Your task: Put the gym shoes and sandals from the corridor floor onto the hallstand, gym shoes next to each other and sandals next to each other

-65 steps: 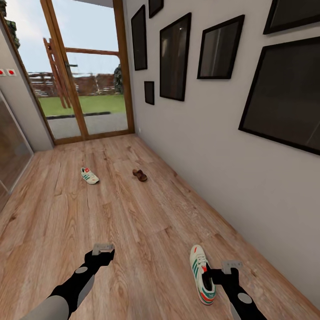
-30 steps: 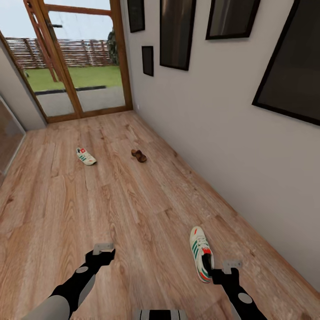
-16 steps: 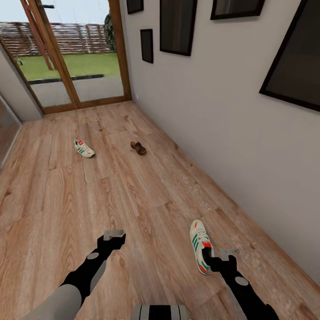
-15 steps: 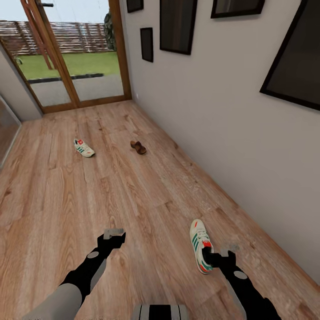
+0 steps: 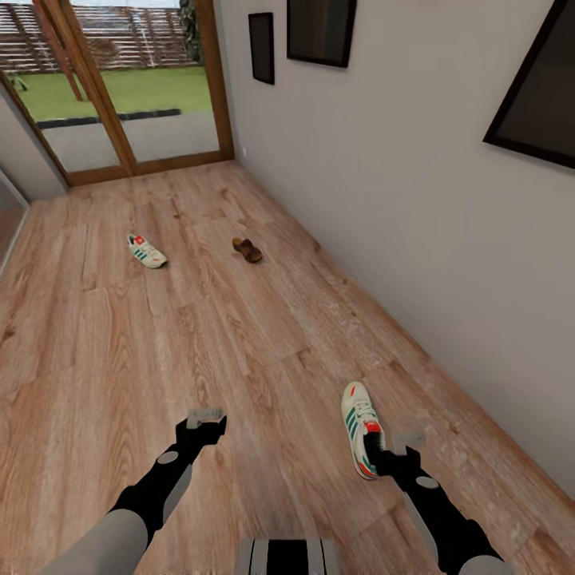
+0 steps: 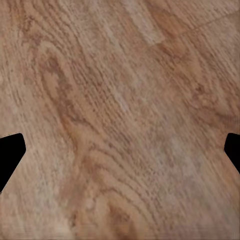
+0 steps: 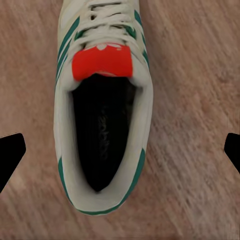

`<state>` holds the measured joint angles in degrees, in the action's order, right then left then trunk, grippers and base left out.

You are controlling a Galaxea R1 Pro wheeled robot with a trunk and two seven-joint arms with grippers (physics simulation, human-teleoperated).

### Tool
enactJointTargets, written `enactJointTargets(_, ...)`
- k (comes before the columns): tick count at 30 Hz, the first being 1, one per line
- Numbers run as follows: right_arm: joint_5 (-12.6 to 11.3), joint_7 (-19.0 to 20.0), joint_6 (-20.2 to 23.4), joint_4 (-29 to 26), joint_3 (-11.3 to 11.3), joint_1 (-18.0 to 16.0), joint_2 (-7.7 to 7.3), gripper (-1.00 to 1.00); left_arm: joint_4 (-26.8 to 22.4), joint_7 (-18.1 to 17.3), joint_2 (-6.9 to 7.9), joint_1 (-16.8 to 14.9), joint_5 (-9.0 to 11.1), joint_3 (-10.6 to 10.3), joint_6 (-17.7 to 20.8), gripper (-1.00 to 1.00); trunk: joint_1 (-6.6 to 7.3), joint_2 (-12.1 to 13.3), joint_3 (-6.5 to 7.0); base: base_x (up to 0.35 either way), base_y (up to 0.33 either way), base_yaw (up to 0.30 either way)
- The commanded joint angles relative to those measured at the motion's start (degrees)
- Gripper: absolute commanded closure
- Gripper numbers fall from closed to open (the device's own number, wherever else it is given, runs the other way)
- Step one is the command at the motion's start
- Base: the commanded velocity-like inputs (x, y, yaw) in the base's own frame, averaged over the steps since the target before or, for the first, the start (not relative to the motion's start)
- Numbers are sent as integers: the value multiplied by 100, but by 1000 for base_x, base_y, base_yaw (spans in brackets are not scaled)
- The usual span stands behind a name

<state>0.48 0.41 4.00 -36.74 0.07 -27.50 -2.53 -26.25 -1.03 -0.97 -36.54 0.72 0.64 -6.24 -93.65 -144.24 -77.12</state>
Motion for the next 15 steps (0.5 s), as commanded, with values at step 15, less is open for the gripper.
enactJointTargets(15,-2,4,-127,69,-22,-1,-1,-100,-27,-11,8,-3,8,-1,-25,-100,-37,-22,-364,0,0,0)
